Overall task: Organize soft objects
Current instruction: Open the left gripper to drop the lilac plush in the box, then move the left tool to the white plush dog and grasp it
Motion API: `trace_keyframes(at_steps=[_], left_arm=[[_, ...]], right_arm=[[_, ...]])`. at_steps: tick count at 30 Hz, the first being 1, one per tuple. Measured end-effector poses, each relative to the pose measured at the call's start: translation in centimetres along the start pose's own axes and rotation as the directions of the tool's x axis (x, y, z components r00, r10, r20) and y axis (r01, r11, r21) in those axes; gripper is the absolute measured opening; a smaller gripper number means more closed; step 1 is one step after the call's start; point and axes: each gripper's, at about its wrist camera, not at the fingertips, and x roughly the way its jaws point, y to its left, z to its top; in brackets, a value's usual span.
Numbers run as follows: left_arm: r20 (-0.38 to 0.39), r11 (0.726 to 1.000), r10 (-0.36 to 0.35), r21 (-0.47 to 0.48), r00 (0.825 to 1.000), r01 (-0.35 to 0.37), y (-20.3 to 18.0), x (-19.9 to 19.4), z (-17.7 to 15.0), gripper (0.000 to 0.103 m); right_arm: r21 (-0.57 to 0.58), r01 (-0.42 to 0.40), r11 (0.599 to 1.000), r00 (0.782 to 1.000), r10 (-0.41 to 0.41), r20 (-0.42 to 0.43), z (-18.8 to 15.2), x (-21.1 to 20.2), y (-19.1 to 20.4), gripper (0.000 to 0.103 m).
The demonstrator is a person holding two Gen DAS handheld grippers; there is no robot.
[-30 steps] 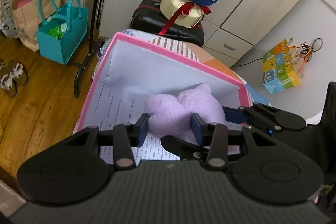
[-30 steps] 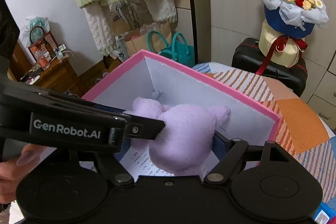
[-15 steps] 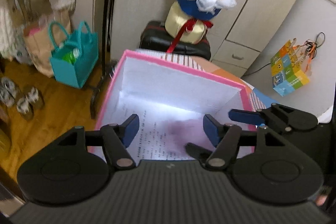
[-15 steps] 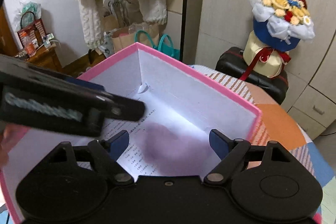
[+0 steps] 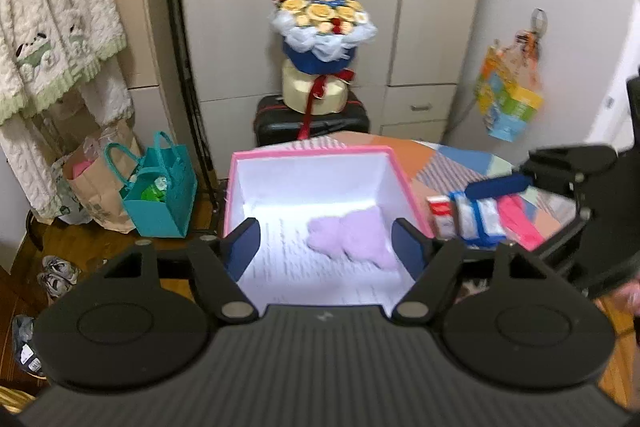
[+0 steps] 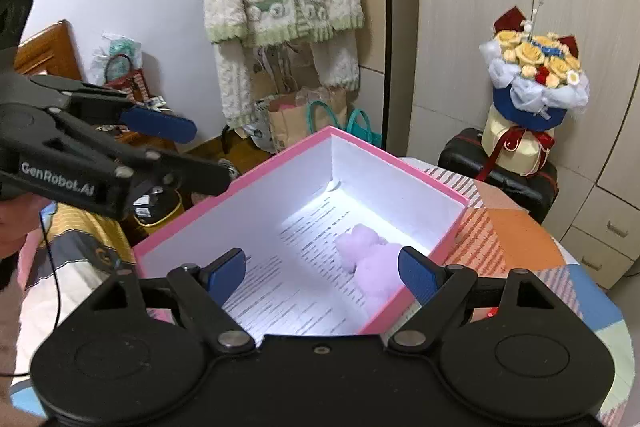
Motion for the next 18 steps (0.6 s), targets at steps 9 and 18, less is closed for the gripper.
trace_keyframes(at_steps=[9,18], left_arm=[[0.055,0.99,-0.12,0.086,0.991,0.115,-4.4,-7.4,-2.8,0.078],[0.091,0.966,-0.143,0.229,0.986,0.119,-9.8,-10.1,-5.7,0.083]], right_arm=[[-0.073,0.055,0.996,0.998,-0.051,0.048,-2.6,-8.1,2.5,0.087],[-0.112,0.11,0.988,0.989,-0.098,0.107,-8.7,-13.0,3.2,0.087]])
